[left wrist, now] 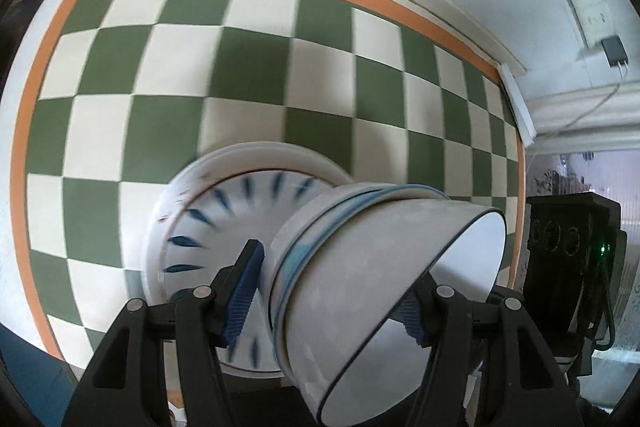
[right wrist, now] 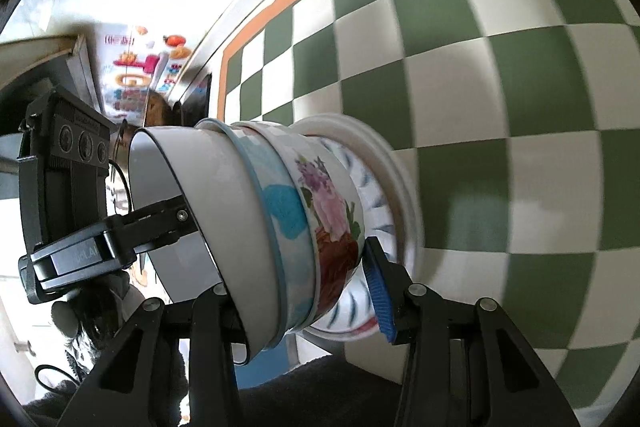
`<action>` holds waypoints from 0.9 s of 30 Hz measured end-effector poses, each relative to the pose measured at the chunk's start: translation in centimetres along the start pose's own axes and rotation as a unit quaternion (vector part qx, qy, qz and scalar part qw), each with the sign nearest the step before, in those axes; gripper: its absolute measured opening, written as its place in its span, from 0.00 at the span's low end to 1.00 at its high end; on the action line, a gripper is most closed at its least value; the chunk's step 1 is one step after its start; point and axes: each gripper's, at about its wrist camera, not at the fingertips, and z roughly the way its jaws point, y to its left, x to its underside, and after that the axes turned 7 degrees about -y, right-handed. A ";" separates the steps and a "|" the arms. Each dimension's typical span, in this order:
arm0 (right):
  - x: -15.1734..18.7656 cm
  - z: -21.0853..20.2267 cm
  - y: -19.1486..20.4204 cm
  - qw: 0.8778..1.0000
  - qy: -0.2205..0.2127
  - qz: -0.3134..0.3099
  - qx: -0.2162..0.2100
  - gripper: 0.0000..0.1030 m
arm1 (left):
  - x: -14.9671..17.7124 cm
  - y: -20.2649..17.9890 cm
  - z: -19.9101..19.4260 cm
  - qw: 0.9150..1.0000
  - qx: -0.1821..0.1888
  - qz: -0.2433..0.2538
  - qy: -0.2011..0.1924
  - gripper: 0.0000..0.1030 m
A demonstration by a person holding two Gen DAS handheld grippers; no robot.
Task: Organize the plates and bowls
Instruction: 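Lower the bowl stack onto the middle of the plate stack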
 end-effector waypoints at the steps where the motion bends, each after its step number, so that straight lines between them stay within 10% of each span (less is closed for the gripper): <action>1: 0.1 0.3 0.3 1.000 0.003 -0.005 0.000 0.45 | 0.0 0.5 -0.1 1.000 -0.001 -0.003 -0.001 0.57; 27: -0.6 6.5 1.6 0.998 0.051 -0.004 0.034 0.45 | 0.2 5.7 2.4 0.999 -0.004 -0.048 0.022 0.58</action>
